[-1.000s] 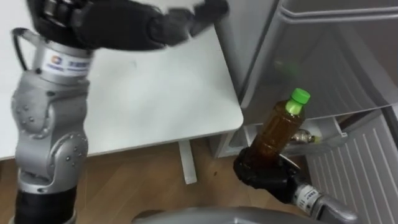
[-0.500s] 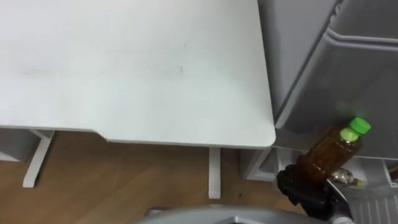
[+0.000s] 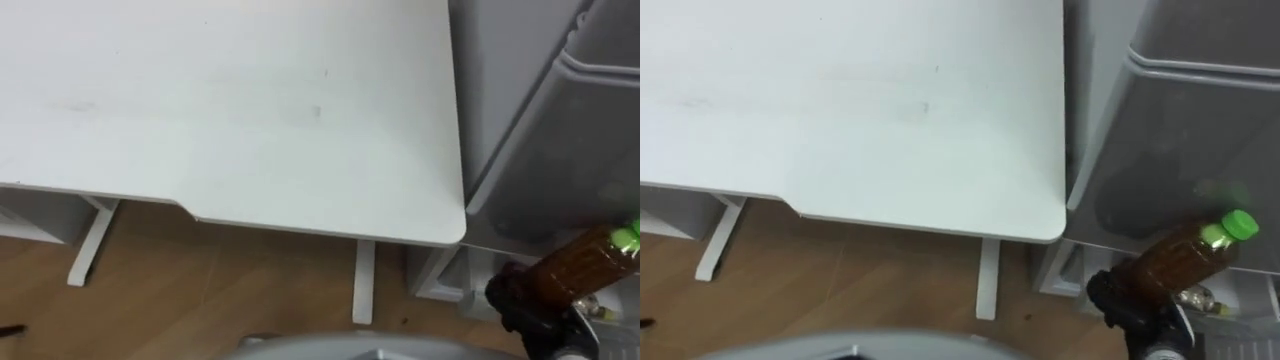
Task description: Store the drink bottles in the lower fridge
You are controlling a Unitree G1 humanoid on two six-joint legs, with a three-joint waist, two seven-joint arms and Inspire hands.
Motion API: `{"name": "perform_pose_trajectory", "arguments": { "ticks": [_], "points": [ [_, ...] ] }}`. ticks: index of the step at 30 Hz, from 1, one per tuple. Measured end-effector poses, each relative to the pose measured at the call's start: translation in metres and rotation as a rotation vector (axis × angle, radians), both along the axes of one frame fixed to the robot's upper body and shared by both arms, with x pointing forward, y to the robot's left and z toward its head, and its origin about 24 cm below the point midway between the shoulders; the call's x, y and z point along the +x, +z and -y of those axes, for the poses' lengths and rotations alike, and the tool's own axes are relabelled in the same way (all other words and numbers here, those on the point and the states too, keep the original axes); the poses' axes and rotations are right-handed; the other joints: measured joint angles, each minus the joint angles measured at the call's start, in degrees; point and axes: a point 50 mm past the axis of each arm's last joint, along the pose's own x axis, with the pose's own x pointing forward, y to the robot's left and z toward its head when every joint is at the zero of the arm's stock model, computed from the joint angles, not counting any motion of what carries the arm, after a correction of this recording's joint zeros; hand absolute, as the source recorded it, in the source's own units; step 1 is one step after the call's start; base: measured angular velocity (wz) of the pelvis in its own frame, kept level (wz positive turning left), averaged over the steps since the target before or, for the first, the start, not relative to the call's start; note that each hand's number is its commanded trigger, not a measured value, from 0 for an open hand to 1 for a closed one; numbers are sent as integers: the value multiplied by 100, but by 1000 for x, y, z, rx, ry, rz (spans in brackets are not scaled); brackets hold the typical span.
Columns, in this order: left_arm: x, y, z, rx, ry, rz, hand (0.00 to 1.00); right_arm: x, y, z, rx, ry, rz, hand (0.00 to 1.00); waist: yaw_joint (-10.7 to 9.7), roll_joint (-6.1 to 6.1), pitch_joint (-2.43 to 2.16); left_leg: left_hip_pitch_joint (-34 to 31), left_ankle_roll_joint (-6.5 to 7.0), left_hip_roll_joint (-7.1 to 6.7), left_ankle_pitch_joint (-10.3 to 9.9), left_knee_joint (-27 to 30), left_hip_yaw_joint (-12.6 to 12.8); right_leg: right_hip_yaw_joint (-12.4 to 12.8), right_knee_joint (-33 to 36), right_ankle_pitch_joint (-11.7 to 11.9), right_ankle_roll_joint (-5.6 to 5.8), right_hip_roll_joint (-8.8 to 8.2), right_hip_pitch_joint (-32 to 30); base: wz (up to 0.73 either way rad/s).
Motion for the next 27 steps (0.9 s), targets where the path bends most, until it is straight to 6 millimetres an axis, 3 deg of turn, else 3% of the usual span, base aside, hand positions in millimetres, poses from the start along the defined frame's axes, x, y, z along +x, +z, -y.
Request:
{"name": "perform_pose_trajectory", "arguments": {
  "ticks": [1,3,4,6,9,13,18,21,27],
  "points": [
    [-3,-12,5,-54,2,-17,0,0,0,0,12,-31,3,100,-2,-5,4,-5,4,0,-3,7,-3,-2,5,-1,2,-6,-1,6],
    [-27,-54,26,-277,20,-111,0,8,-2,0,44,-113,11,100,-134,-67,12,-10,19,-4,-13,31,-25,-3,8,-8,13,-12,23,6],
    [-33,-63,32,-330,24,-128,0,11,-3,1,48,-130,13,100,-161,-80,13,-7,23,-3,-17,34,-20,3,11,-10,15,-12,23,0],
    [-54,-94,64,-507,-9,-239,0,20,-4,1,52,-177,15,100,-241,-130,18,2,30,-8,-21,31,-14,31,-3,-9,22,-6,33,0],
    [-77,-117,92,-679,-109,-376,0,31,-8,-2,41,-207,-4,100,-419,-183,27,11,28,-9,-22,32,17,54,-7,-9,21,13,29,-2],
    [-78,-130,112,-786,-315,-451,0,34,-12,-1,18,-248,-45,100,-527,-209,40,-24,29,-18,-24,8,4,44,5,-34,31,2,-5,2],
    [-64,-144,130,-894,-580,-492,0,56,-7,-2,13,-270,-12,100,-917,-256,56,-119,36,-40,-26,16,-37,16,17,-60,49,-11,-8,7],
    [-48,-150,137,-918,-750,-508,0,59,-10,-6,60,-310,-6,100,-960,-312,113,-131,36,-37,-25,32,-20,30,12,-61,49,-6,-25,0],
    [-40,-157,147,-990,-925,-543,0,61,-13,-12,206,-444,23,100,-959,-355,131,-226,36,-41,-25,77,30,65,92,-60,49,-21,-158,-4]
  ]
}}
